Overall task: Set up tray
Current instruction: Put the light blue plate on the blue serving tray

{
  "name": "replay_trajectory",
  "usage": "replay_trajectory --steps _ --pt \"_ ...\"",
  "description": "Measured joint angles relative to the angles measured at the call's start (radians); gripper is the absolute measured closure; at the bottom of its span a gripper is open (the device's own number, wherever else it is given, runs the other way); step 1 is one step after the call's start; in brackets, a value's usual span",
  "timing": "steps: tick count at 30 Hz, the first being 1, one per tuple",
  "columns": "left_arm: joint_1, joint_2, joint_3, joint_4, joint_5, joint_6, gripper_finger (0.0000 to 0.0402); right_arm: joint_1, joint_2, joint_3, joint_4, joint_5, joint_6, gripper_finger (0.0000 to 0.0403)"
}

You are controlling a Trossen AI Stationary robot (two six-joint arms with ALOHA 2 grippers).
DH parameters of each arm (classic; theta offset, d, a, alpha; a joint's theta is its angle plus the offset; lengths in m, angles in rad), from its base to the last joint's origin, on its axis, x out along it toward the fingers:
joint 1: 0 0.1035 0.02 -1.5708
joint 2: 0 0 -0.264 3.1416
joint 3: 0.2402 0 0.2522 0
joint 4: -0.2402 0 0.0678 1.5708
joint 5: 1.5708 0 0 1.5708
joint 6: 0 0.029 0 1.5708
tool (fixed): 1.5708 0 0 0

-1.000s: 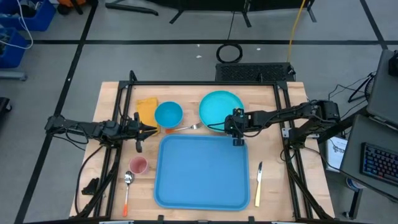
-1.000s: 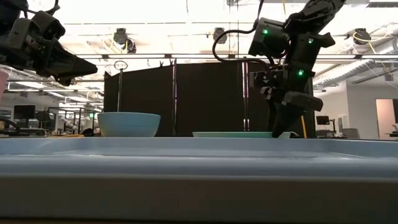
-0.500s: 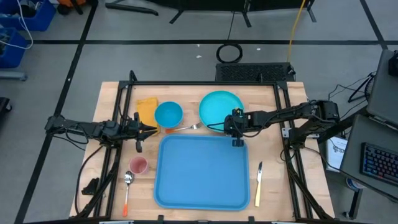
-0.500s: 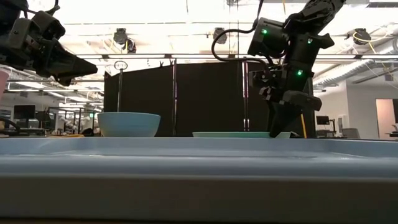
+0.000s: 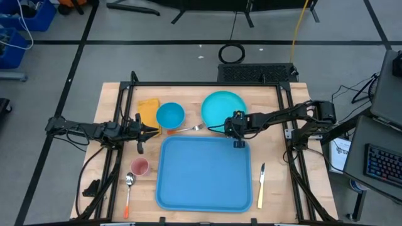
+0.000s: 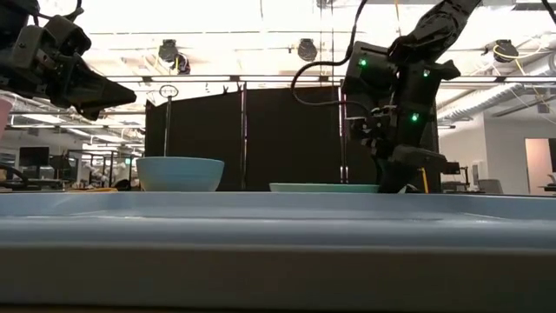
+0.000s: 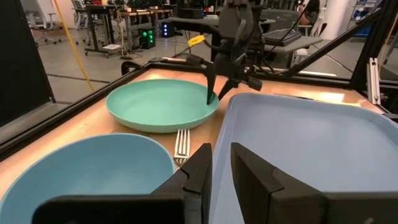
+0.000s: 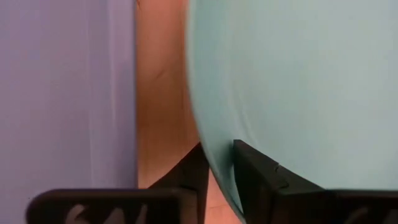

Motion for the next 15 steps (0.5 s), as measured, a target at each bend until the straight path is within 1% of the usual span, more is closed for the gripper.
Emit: replay_trajectory --steps 5,9,15 --pt "0.0 0.0 0.0 0.0 0.0 0.0 0.0339 0.0 -0.02 0.0 -0.004 0.015 -0.013 0.0394" --pt "0.0 0.0 0.0 0.0 0.0 0.0 0.0339 0.0 -0.049 0.0 -0.01 0.069 0.006 0.0399" --pt "0.0 0.0 0.0 0.0 0.0 0.0 0.0339 0.024 -0.101 0.0 -0.035 0.099 0.02 0.0401"
